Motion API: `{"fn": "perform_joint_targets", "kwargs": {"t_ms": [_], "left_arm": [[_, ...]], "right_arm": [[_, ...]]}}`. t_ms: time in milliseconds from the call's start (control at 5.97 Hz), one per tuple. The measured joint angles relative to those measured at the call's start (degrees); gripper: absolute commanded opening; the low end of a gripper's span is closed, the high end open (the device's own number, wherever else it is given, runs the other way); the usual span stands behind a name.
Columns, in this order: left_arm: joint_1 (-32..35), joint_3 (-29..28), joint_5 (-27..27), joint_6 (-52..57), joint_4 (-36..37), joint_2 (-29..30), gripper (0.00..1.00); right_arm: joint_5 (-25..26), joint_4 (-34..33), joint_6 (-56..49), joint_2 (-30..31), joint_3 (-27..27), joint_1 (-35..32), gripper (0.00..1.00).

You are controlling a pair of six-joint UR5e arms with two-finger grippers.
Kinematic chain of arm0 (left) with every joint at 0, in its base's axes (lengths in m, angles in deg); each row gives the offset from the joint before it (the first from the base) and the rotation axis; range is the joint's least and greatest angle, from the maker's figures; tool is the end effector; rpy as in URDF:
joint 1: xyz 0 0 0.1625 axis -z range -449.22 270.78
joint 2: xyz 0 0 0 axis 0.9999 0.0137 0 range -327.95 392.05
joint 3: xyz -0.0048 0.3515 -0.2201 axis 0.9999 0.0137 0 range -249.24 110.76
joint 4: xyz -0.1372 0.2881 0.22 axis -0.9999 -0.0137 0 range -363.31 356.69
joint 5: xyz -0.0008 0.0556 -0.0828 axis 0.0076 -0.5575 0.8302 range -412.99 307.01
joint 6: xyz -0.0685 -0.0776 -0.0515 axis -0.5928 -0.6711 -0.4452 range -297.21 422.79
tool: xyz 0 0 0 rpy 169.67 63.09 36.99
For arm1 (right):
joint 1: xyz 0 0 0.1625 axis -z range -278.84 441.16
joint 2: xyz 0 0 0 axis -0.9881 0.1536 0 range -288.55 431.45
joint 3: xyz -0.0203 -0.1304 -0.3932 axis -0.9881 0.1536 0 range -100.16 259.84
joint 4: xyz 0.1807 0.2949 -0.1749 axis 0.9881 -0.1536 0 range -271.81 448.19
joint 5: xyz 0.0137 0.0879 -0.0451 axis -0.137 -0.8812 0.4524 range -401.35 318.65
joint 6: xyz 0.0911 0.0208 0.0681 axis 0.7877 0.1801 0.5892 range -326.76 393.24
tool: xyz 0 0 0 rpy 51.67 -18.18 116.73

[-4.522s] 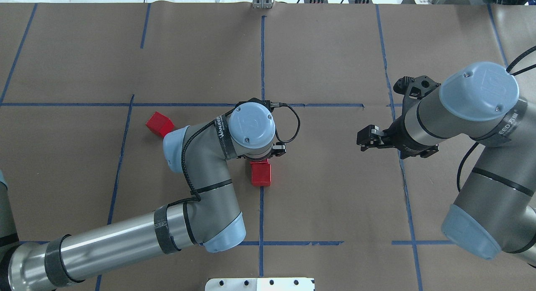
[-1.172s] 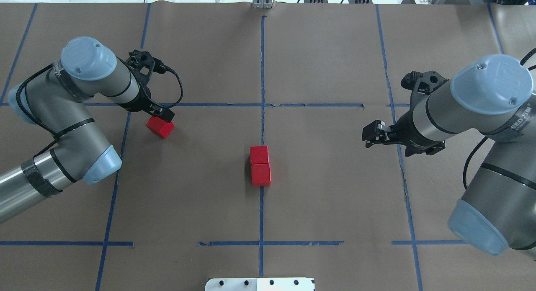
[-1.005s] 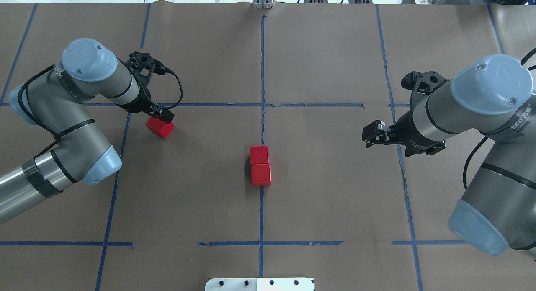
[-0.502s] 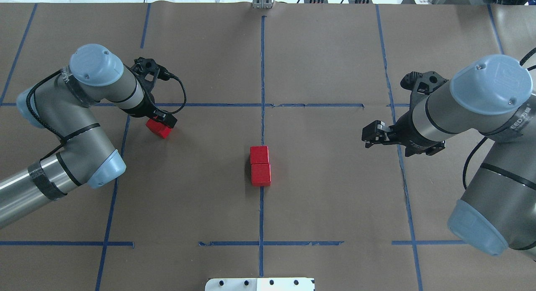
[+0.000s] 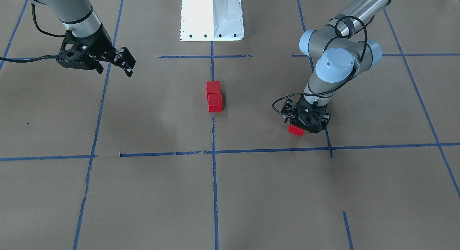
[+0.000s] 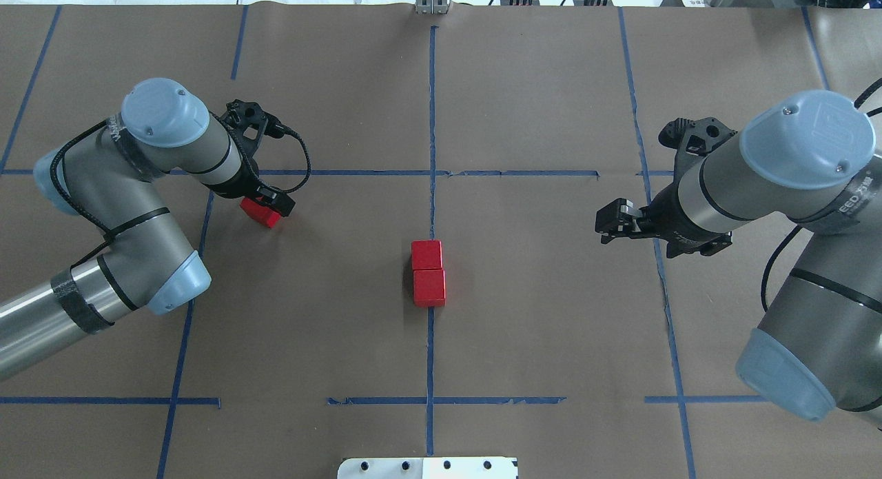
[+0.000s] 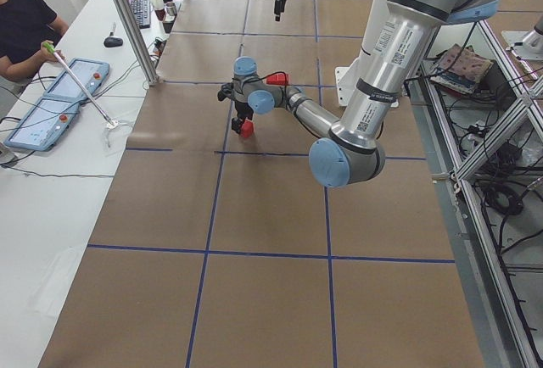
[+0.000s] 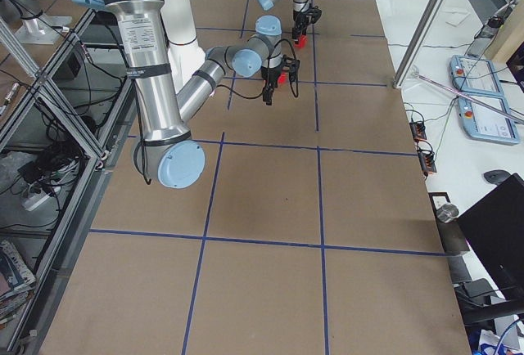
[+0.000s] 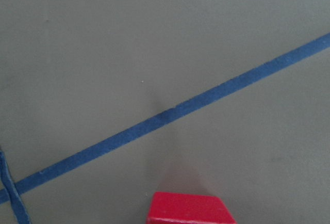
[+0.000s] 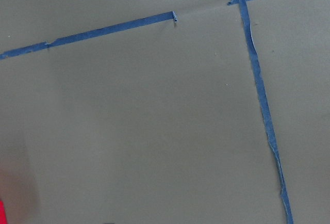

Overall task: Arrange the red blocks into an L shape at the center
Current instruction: 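Carry the red cube with the left gripper toward the two-cube column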

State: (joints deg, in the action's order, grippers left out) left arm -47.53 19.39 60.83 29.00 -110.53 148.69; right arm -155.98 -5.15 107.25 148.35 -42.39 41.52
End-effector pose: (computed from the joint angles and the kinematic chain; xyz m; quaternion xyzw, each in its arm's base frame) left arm 0.4354 -0.5036 0.3884 0.1411 0.3779 0.1895 0.8952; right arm -0.3264 -0.3809 0.3191 -0.0128 -0.4026 0.1122 0.9084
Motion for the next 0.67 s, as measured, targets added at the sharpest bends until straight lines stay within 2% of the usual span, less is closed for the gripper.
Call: {"fn": "perform_joint_targets", "kwargs": {"t_ms": [167, 335, 502, 670], "left_arm": [[-0.1, 0.3, 0.1, 0.1, 0.0, 0.1, 0.0], [-0.1, 0.6, 0.2, -0.1, 0.1, 0.4, 0.0], [-0.1, 1.2, 0.0, -3.5, 0.6, 1.4, 0.0], [-0.7, 2.2, -0.9, -12.4, 1.1, 2.6, 0.0]], "right_arm": [[0.0, 0.0, 0.0, 0.0, 0.2, 0.0, 1.0], [0.0, 0.0, 0.0, 0.0, 0.3, 0.1, 1.0], [0.0, 0.0, 0.0, 0.0, 0.5, 0.1, 1.0], [0.1, 0.0, 0.1, 0.0, 0.6, 0.1, 1.0]]}}
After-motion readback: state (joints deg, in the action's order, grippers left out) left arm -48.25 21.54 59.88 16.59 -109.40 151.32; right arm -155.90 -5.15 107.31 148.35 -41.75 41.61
